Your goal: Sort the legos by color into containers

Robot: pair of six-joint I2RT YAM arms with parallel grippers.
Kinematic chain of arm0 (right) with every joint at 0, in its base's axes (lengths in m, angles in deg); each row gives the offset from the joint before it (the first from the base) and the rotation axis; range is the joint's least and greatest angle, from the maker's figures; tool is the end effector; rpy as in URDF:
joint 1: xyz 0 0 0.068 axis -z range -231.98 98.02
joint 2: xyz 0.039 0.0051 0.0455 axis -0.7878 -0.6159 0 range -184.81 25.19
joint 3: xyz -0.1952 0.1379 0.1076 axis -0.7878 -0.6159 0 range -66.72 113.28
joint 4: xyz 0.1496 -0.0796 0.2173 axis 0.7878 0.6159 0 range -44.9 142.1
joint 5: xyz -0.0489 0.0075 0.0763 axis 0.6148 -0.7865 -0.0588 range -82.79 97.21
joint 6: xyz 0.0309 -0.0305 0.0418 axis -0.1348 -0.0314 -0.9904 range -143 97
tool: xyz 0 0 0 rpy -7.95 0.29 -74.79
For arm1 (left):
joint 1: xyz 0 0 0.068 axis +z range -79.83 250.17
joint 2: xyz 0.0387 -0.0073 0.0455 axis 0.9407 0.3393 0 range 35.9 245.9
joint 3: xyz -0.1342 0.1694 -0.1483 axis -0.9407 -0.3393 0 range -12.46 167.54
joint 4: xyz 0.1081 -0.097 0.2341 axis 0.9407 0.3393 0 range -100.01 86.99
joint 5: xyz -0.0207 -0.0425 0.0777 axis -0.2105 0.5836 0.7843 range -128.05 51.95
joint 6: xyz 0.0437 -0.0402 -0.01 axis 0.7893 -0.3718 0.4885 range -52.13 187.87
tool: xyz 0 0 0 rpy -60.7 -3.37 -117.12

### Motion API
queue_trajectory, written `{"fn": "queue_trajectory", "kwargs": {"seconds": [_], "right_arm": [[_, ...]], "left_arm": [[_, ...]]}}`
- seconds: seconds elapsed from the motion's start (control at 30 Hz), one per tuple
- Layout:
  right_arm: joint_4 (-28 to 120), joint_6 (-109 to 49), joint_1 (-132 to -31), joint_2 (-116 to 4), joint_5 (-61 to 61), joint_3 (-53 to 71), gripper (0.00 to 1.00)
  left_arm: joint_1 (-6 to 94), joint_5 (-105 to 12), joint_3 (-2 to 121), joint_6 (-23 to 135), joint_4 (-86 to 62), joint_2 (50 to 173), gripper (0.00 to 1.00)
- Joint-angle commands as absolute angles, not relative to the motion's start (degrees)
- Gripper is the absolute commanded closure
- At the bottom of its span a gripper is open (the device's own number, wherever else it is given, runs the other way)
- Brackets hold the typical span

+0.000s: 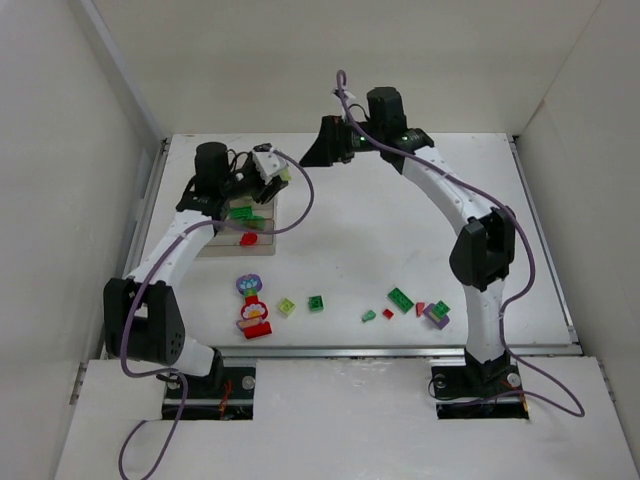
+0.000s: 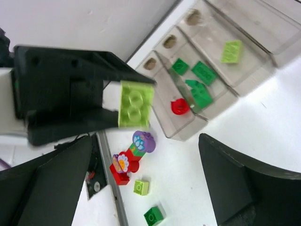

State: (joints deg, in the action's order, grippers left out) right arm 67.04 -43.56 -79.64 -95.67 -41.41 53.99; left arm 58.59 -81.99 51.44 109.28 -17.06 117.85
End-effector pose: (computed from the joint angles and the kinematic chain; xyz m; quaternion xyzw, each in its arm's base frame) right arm 0.4325 0.2643 0.3509 -0.2763 0.7402 0.5196 0.3251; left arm 0.3411 -0.1014 0.3201 0.5322 0.5344 -0.1271 0.6443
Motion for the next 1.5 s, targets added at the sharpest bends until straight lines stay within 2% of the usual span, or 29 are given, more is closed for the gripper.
{"fn": "queue_trajectory", "kwargs": {"seconds": [0.0, 0.3, 0.63, 0.67, 0.7, 0.77, 0.8, 0.87, 1.13, 1.2, 1.37, 1.47], "right_arm": [[59.71, -50.22, -75.72, -95.66, -38.68, 51.58, 0.00], [62.51, -51.48, -71.93, -99.53, -32.61, 53.69, 0.00], [65.66, -51.48, -71.41, -104.53, -32.08, 58.53, 0.00], [65.67, -51.48, -71.41, -104.54, -32.07, 58.53, 0.00], [65.67, -50.95, -71.41, -104.54, -32.07, 58.53, 0.00], [65.67, -50.95, -71.41, -104.54, -32.07, 58.53, 0.00], [65.67, -50.95, -71.41, -104.54, -32.07, 59.05, 0.00], [65.67, -50.95, -71.41, -104.54, -32.07, 59.06, 0.00], [68.74, -47.09, -72.10, -101.47, -29.09, 57.13, 0.00], [72.16, -42.97, -72.89, -100.58, -26.99, 57.12, 0.00], [86.82, -28.22, -80.27, -97.95, -11.62, 55.55, 0.00], [89.48, -23.10, -86.07, -94.45, -4.58, 47.94, 0.00]], "left_arm": [[63.29, -78.22, 52.49, 101.37, -14.58, 120.70, 1.00], [71.83, -64.16, 61.54, 93.19, -11.42, 136.33, 1.00], [72.98, -60.64, 72.35, 94.33, -7.30, 148.74, 1.00], [72.98, -61.33, 72.36, 95.02, -6.50, 149.27, 0.97], [72.98, -62.30, 72.97, 95.81, -5.79, 149.80, 0.76], [72.98, -67.22, 72.97, 99.23, -4.04, 149.80, 0.41], [72.98, -67.84, 72.97, 99.25, -4.03, 149.28, 0.32], [72.98, -67.85, 72.36, 99.25, -4.55, 148.58, 0.21], [73.51, -64.07, 71.31, 98.72, -3.94, 141.21, 0.09], [73.51, -63.36, 69.46, 99.25, -3.94, 138.30, 0.09], [73.51, -63.36, 60.44, 109.43, -0.26, 123.10, 0.06], [73.51, -62.22, 54.71, 105.08, -4.10, 114.23, 0.00]]}}
